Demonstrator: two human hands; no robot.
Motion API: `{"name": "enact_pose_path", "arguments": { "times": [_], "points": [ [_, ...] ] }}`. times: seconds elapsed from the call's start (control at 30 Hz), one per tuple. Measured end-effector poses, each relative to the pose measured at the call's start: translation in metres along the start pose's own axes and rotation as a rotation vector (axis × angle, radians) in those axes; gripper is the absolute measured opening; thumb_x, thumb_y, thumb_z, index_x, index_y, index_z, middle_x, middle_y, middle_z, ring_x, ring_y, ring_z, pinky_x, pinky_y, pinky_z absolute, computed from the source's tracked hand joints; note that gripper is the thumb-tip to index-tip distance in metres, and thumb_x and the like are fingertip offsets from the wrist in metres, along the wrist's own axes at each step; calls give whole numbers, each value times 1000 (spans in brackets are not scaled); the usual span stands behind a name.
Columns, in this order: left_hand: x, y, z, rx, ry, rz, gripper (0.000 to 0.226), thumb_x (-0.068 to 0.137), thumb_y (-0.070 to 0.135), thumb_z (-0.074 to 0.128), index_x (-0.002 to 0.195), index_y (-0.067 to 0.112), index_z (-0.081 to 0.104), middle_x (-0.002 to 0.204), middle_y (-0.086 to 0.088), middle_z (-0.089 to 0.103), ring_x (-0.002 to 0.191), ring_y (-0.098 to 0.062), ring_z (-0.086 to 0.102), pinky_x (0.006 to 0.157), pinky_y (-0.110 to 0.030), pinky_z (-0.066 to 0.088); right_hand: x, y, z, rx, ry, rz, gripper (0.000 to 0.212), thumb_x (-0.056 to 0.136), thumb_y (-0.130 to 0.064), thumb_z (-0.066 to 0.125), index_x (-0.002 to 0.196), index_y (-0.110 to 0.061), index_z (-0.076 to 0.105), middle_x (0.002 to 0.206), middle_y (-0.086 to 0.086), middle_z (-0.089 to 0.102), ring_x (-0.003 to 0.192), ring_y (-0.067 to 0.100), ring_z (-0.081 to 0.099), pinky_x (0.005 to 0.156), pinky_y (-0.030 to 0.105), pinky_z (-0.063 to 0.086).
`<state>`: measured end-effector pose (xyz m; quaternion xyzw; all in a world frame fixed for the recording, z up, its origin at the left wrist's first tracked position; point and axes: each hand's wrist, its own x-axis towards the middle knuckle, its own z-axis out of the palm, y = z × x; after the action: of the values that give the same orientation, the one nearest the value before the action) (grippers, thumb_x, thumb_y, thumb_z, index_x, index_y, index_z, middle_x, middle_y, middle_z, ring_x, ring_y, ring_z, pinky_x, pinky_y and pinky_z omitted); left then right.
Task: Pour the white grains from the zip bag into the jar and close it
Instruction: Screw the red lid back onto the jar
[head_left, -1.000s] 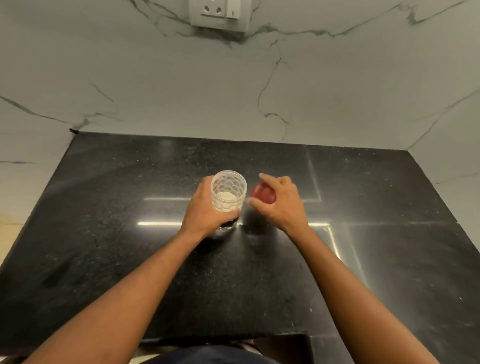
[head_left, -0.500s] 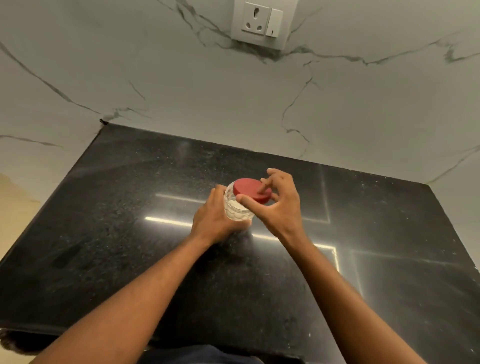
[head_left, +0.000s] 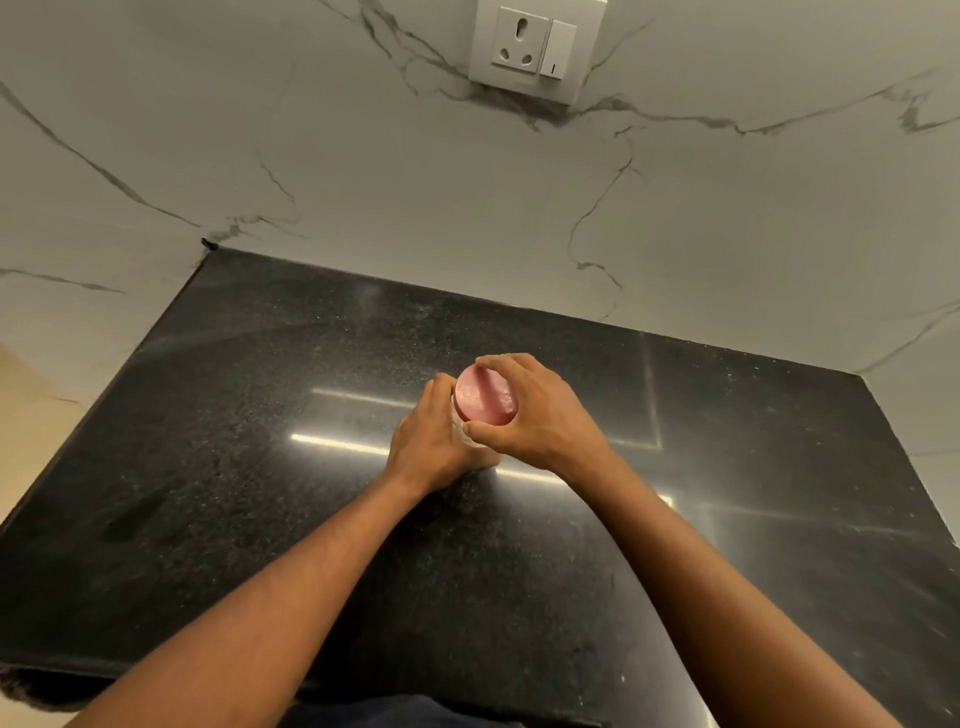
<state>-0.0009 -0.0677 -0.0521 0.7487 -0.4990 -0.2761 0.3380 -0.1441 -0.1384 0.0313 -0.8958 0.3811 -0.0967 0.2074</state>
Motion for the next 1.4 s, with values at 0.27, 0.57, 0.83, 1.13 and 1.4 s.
{"name": "enact_pose_path", "arguments": {
  "times": [0.27,0.57,0.83,1.13,1.4],
  "points": [
    [-1,0,0,-31,-9,-5,81,54,64,86,111,40,34,111,9,57,94,-16,64,80,-45,60,21,-12,-15,-202,-160,25,80,76,-55,76,145,-27,50,124,4,54,101,26,60,81,32,47],
    [-2,1,-2,-27,-1,6,81,53,68,86,109,40,33,109,13,56,91,-11,61,77,-44,58,38,-14,-30,-267,-286,-26,72,75,-61,78,131,-22,59,110,-2,61,95,20,61,68,29,47],
    [-5,2,-3,-34,5,11,86,57,64,91,118,42,34,117,12,59,100,-13,62,87,-44,55,38,-20,-22,-614,-86,233,76,96,-81,31,79,-14,63,73,5,65,65,22,63,61,34,52],
    [-2,1,-1,8,14,25,95,52,69,89,124,37,37,116,15,55,100,-12,64,86,-47,60,22,-22,-35,-409,-310,-182,80,77,-33,76,150,-45,48,147,3,54,111,25,65,82,34,57],
    [-4,2,-1,-1,21,4,91,55,68,90,118,41,31,116,11,57,101,-15,63,88,-48,58,36,-18,-14,-568,-77,250,66,106,-63,29,69,-13,54,63,3,55,53,18,49,56,33,45]
  ]
}}
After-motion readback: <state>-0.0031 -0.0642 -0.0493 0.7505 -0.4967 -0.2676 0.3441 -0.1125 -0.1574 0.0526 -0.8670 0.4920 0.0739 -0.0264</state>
